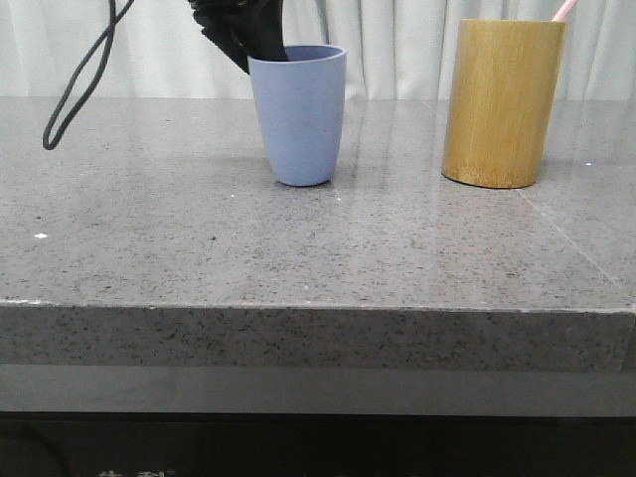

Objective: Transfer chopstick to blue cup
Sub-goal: 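Lower the blue cup onto the table, open the left gripper, withdraw, then grasp the pink chopstick in the bamboo holder with the right gripper and lift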

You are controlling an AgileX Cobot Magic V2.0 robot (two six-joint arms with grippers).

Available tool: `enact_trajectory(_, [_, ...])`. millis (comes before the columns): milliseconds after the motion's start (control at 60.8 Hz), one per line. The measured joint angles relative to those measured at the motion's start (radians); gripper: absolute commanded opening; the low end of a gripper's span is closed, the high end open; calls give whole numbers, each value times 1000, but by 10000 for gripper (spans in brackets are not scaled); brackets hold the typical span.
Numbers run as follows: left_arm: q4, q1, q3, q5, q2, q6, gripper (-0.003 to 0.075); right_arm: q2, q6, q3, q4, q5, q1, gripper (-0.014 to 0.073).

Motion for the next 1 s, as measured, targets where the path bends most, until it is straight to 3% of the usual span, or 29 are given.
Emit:
enact_trajectory(115, [0,0,-2,0,0,0,366,0,0,0,0,0,0,561])
enact_trajectory(198, [0,0,-8,2,0,0,410,0,0,0,0,0,0,561])
enact_trajectory(691, [0,0,-150,77,-13,-8,410,0,0,0,0,0,0,561])
enact_trajectory(889, [-14,0,-134,73,-113,-10,410,0,0,0,0,0,0,561])
enact_trajectory(1004, [-18,0,-45,42,-226,-10,410,0,0,0,8,0,0,561])
